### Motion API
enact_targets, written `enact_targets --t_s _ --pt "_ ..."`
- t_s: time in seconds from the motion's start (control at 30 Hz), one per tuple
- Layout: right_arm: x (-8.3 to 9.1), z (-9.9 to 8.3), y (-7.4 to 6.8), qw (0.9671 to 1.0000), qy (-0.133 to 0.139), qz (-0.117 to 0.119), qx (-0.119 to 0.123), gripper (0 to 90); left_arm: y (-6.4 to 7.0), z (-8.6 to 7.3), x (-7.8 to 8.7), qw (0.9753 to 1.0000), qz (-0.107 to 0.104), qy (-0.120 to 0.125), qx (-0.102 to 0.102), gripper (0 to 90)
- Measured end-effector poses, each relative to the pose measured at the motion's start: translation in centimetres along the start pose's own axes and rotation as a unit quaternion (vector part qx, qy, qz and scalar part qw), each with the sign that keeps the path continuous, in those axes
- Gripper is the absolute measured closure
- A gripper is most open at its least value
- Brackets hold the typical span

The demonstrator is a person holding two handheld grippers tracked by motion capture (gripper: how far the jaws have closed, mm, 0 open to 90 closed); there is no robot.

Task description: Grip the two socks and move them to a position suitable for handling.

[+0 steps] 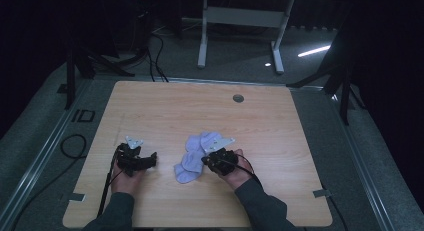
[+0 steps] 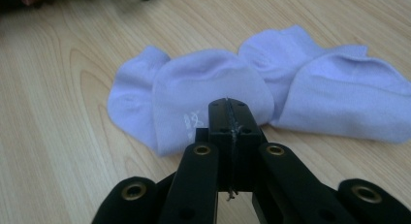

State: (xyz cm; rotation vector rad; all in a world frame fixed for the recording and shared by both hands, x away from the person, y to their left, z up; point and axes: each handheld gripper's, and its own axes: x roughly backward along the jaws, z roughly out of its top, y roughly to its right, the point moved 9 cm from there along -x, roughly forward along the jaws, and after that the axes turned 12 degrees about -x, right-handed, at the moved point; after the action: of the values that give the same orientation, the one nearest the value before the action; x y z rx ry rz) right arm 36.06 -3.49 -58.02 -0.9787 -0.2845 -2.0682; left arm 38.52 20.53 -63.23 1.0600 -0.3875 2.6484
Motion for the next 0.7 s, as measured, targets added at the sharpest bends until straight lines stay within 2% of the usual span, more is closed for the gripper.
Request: enact_targets --t_s 0.33,0.5,0.67,0.7 --pt "-1.5 0.1 -0.8 0.9999 -0.009 0.004 0.007 88.9 0.0 0.0 0.0 1.0 0.0 0.0 0.0 14.3" --pt "-2.8 -1.2 -1.2 0.9994 -0.034 0.006 0.008 89.0 0.0 0.0 0.0 1.0 0.0 0.0 0.0 14.3" --pt "-3.0 -2.6 -1.5 0.9988 -0.047 0.005 0.012 89.0 0.0 0.0 0.0 1.0 0.0 0.0 0.0 14.3" --pt "-2.9 -3.0 -1.7 0.9989 -0.045 0.007 0.007 89.0 0.0 0.0 0.0 1.0 0.0 0.0 0.0 14.3"
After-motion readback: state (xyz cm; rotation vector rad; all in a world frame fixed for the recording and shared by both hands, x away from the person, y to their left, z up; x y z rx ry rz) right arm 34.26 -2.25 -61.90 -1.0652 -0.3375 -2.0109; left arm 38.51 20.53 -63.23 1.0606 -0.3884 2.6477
